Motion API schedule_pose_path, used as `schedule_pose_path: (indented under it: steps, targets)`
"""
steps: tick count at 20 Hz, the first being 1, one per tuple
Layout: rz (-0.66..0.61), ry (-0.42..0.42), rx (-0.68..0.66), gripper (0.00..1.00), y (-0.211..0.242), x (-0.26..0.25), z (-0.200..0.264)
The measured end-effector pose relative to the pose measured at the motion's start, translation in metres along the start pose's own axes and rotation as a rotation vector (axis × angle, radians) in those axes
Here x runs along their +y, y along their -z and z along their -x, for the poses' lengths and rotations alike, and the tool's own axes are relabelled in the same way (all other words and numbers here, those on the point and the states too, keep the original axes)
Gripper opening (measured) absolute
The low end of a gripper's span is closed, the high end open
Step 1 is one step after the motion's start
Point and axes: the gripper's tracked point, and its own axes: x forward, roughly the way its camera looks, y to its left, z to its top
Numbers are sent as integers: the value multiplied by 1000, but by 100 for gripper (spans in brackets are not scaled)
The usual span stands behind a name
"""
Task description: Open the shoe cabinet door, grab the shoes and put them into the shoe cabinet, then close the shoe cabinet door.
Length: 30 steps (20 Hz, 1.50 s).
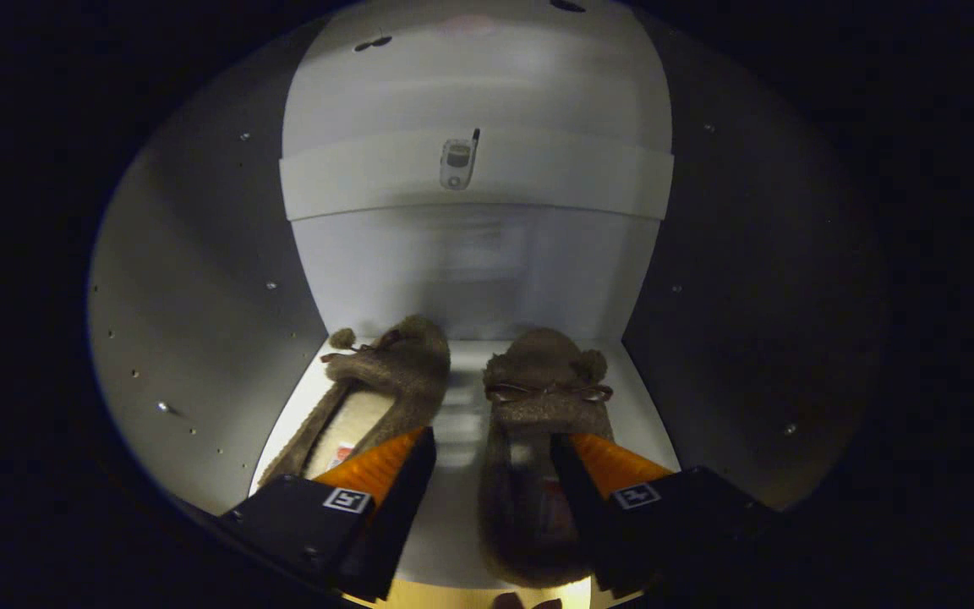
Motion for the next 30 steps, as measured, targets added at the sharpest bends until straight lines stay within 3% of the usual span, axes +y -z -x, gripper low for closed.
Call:
schedule_pose_path:
  steps: [2, 11, 24, 30]
  targets:
    - [-14, -15, -57, 100, -7, 3, 24]
    - [-41, -71, -385, 98, -25, 20, 167]
    - [-10, -144, -594, 98, 10, 10, 390]
    - [-13, -162, -592, 98, 50, -16, 449]
